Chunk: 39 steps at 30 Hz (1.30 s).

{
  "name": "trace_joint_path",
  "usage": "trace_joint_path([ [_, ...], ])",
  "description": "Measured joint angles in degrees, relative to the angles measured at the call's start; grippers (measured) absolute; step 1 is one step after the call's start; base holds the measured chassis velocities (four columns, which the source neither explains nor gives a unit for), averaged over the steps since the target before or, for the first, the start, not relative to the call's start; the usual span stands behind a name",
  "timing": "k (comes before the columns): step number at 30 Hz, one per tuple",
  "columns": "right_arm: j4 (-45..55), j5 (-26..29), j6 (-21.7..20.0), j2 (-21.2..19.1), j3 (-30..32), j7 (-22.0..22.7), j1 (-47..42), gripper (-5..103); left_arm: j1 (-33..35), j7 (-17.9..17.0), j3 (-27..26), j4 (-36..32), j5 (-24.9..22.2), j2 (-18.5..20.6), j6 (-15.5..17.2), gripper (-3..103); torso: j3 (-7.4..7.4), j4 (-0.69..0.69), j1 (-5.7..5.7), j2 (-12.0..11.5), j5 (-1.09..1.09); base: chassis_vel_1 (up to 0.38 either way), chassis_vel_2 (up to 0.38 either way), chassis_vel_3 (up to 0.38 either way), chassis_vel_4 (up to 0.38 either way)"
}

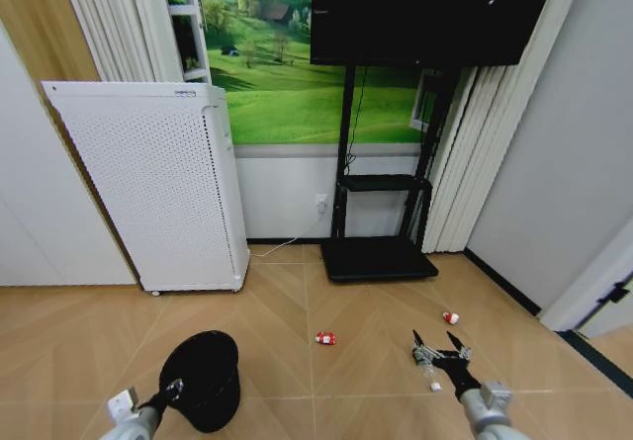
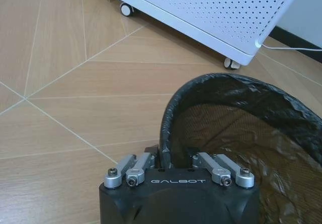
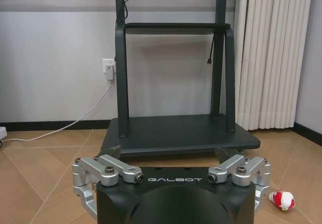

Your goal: Pick up the trash bin and place the garbage on the floor into it.

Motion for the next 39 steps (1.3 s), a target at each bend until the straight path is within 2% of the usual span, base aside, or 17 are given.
trace_joint_path([
  [2, -0.06, 0.0, -0.03, 0.03, -0.05, 0.0, 0.0, 100, -0.03, 0.0, -0.02, 0.05, 0.01, 0.05, -0.02, 24, 0.01, 0.0, 0.0, 0.01, 0.0, 0.0, 0.0, 0.0, 0.0],
  [4, -0.09, -0.02, -0.08, 0.05, -0.13, 0.0, -0.04, 100, -0.15, -0.05, -0.04, 0.18, 0.04, 0.1, -0.16, 14, 0.01, 0.0, 0.0, 0.01, 0.0, 0.0, 0.0, 0.0, 0.0],
  [6, -0.09, -0.02, -0.11, 0.07, -0.16, 0.0, -0.07, 100, -0.21, -0.08, -0.04, 0.23, 0.07, 0.11, -0.21, 14, 0.01, 0.01, 0.0, 0.02, 0.0, 0.0, 0.0, 0.0, 0.0],
  [8, -0.09, -0.08, -0.23, 0.19, -0.18, 0.0, -0.21, 100, -0.69, 0.12, 0.1, 0.57, 0.46, 0.16, -0.81, 4, 0.04, 0.0, 0.01, 0.04, -0.02, 0.0, 0.0, 0.0, 0.0],
  [9, -0.09, -0.08, -0.23, 0.19, -0.18, 0.0, -0.21, 100, -0.69, 0.12, 0.1, 0.57, 0.46, 0.16, -0.81, 4, 0.04, 0.0, 0.01, 0.04, -0.02, 0.0, 0.0, 0.0, 0.0],
  [10, -0.08, -0.09, -0.28, 0.27, -0.14, 0.0, -0.27, 100, -0.91, 2.72, 0.18, 1.01, 2.37, 0.18, -2.61, 4, 0.05, 0.01, 0.01, 0.05, -0.05, 0.0, 0.0, 0.0, 0.0],
  [12, -0.07, -0.09, -0.33, 0.39, -0.03, 0.01, -0.28, 100, -2.07, 11.25, 0.25, 2.1, 8.09, 0.31, -11.41, 4, 0.07, 0.03, 0.02, 0.06, -0.05, 0.0, 0.0, 0.0, 0.0],
  [13, -0.07, -0.09, -0.33, 0.39, -0.03, 0.01, -0.28, 100, -2.07, 11.25, 0.25, 2.1, 8.09, 0.31, -11.41, 4, 0.07, 0.03, 0.02, 0.06, -0.05, 0.0, 0.0, 0.0, 0.0],
  [15, -0.16, -0.33, -0.44, 0.69, -0.04, 0.01, -0.22, 100, -4.53, 17.9, 1.07, 2.83, 12.97, 0.87, -20.89, 4, 0.06, 0.01, 0.02, 0.07, 0.01, 0.0, 0.0, 0.0, 0.0],
  [16, -0.16, -0.33, -0.44, 0.69, -0.04, 0.01, -0.22, 100, -4.53, 17.9, 1.07, 2.83, 12.97, 0.87, -20.89, 4, 0.06, 0.01, 0.02, 0.07, 0.01, 0.0, 0.0, 0.0, 0.0],
  [19, 0.16, -0.59, -0.57, 1.31, -0.09, 0.41, -0.2, 100, -7.75, 21.88, 2.71, 3.25, 17.37, 2.31, -28.62, 4, 0.08, -0.02, 0.02, 0.08, -0.01, 0.0, 0.0, 0.0, 0.0],
  [20, 0.16, -0.59, -0.57, 1.31, -0.09, 0.41, -0.2, 100, -7.75, 21.88, 2.71, 3.25, 17.37, 2.31, -28.62, 4, 0.08, -0.02, 0.02, 0.08, -0.01, 0.0, 0.0, 0.0, 0.0],
  [22, 0.82, -0.66, -0.62, 1.41, -0.19, 0.7, -0.24, 100, -8.68, 22.99, 3.21, 2.04, 18.02, 3.26, -32.02, 4, 0.08, 0.0, 0.03, 0.09, -0.03, 0.0, 0.0, 0.0, 0.0],
  [26, 1.77, 0.17, -1.01, 1.42, -0.5, 0.86, -0.66, 100, -7.99, 24.88, 3.19, -0.43, 18.02, 4.12, -34.21, 4, 0.08, -0.01, 0.02, 0.11, 0.0, 0.0, 0.0, 0.0, 0.0],
  [31, 2.29, 1.3, -1.61, 2.02, -0.76, 1.21, -0.36, 100, -6.09, 27.2, 2.62, -2.54, 17.97, 4.39, -34.81, 4, 0.09, 0.02, 0.02, 0.11, -0.02, 0.0, 0.0, 0.0, 0.0],
  [33, 2.37, 1.05, -2.21, 2.36, -0.76, 1.08, -0.07, 100, -4.9, 29.39, 2.21, -3.39, 17.67, 4.84, -35.65, 4, 0.09, 0.02, 0.02, 0.12, -0.01, 0.0, 0.0, 0.0, 0.0],
  [39, 2.81, 1.13, -3.14, 2.44, -0.46, -0.3, -0.35, 100, -4.3, 31.31, 1.89, -4.77, 16.13, 6.5, -35.63, 4, 0.1, 0.01, 0.02, 0.12, -0.01, 0.0, 0.0, 0.0, 0.0],
])
